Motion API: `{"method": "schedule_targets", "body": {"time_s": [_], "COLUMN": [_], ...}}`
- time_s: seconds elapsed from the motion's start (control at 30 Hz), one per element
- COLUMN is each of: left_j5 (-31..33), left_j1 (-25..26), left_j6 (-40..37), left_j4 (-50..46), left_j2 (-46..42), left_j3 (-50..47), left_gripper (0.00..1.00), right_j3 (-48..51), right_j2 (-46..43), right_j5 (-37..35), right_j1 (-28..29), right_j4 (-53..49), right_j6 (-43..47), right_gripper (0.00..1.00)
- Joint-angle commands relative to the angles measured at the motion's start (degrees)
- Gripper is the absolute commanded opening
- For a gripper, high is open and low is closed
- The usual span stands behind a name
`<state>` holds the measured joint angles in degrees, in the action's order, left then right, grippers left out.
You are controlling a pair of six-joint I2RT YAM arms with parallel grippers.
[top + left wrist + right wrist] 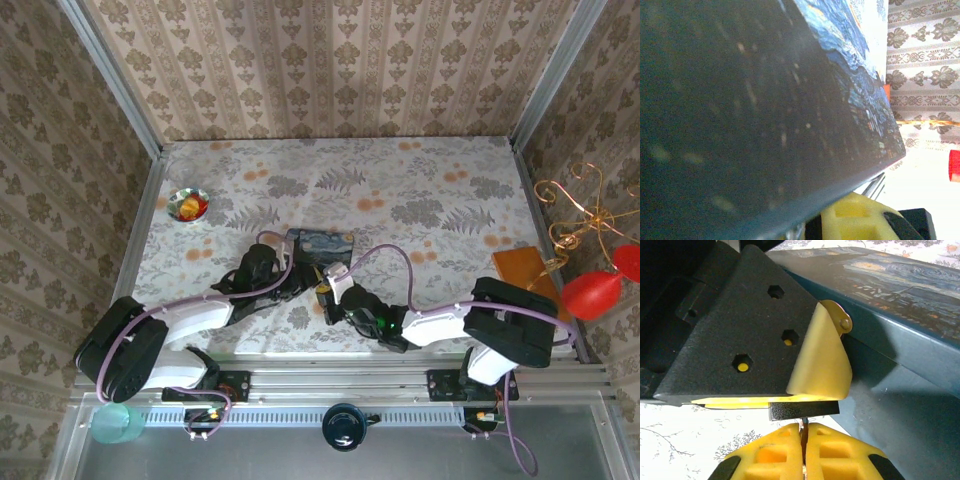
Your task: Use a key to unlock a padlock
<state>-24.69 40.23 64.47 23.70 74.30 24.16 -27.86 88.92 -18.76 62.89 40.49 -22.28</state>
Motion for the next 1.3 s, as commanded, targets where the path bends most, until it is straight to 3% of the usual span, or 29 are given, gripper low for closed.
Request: {"method": "schedule_targets", "body": {"time_s": [0.0,0.17,0.27,0.47,0.67,0.8,1.0,1.17,1.27], "left_j5": [2.4,8.1,10.3,14.1,19.9,23.5,27.9,29.2,29.3], "left_j1": [0.0,0.9,1.0,1.4,4.3,8.2,12.4,14.9,14.9], "left_j6": [-2.7,-8.4,-10.2,-13.8,-15.3,-13.0,-6.6,-4.4,-3.7], "left_j4": [-0.5,-10.2,-12.7,-19.2,-25.0,-25.1,-22.4,-20.3,-20.3], "left_j2": [0.6,-0.7,-1.3,-1.4,0.3,3.8,7.8,9.6,9.7], "left_j3": [2.9,5.0,4.9,7.2,10.9,12.8,12.4,12.7,12.3], "left_gripper": [0.00,0.00,0.00,0.00,0.00,0.02,0.02,0.07,0.16], "right_j3": [-0.1,-1.4,-0.2,2.3,2.5,1.8,2.6,2.7,2.6], "right_j2": [-3.7,-6.0,-8.5,-16.9,-23.4,-24.3,-24.9,-26.6,-27.8], "right_j5": [2.4,4.4,5.5,2.1,-1.0,-6.3,-4.8,-3.7,-2.6], "right_j1": [0.1,-2.7,-4.1,-4.4,-5.7,-7.2,-9.5,-9.9,-10.3], "right_j4": [0.0,-9.7,-11.6,-16.4,-24.1,-30.0,-30.8,-32.6,-34.1], "right_j6": [-4.9,-6.6,-7.8,-5.8,-5.4,-10.1,-15.0,-16.2,-16.1], "right_gripper": [0.10,0.19,0.33,0.44,0.47,0.50,0.50,0.50,0.50]}}
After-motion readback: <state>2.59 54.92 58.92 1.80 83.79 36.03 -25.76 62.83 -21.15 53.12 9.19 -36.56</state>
